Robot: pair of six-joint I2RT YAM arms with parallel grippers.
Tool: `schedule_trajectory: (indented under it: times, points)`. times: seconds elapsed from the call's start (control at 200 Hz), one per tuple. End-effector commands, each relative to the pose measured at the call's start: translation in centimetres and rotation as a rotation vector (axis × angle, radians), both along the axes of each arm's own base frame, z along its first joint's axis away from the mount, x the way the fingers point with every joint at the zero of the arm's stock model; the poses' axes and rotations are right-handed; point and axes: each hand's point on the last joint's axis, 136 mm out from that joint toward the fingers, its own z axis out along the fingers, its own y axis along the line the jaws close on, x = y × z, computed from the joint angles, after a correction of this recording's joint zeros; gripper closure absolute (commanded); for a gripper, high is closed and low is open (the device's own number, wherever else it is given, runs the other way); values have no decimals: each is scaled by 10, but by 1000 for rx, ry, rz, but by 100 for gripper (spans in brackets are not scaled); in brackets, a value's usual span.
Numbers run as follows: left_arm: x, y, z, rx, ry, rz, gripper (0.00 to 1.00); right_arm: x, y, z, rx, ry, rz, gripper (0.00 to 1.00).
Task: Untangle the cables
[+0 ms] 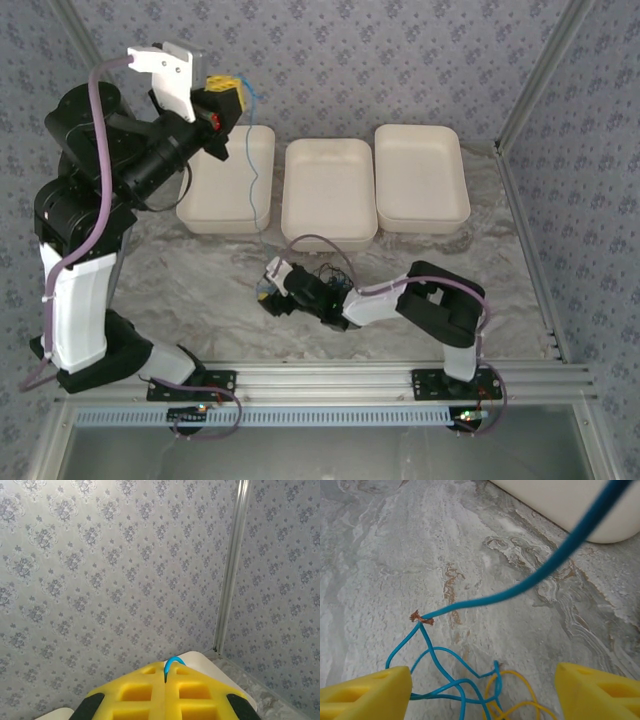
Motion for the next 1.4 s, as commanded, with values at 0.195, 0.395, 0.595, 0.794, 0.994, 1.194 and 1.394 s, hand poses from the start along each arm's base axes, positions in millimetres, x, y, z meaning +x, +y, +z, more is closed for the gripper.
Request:
schedule_trajectory:
  times: [0.195, 0.395, 0.595, 0.794, 0.994, 1.194, 1.394]
  points:
    - [-12, 34, 23, -29, -82, 107, 100, 17, -2, -34, -58, 156, -71, 80]
    - [10, 71, 32, -3, -126, 326, 100, 9, -20, -29, -78, 174, -98, 98]
    - [25, 102, 40, -57, -120, 444, 100, 6, -46, -40, -123, 209, -156, 100]
    - [30, 131, 49, -103, -134, 569, 100, 1, -65, -46, -136, 239, -188, 100]
    - [40, 133, 49, -106, -133, 599, 100, 8, -81, -50, -200, 250, -260, 100]
    - [26, 195, 60, -210, -158, 903, 100, 12, -108, -48, -200, 268, -381, 100]
    - [15, 209, 72, -260, -201, 950, 100, 14, -122, -45, -211, 264, -404, 100]
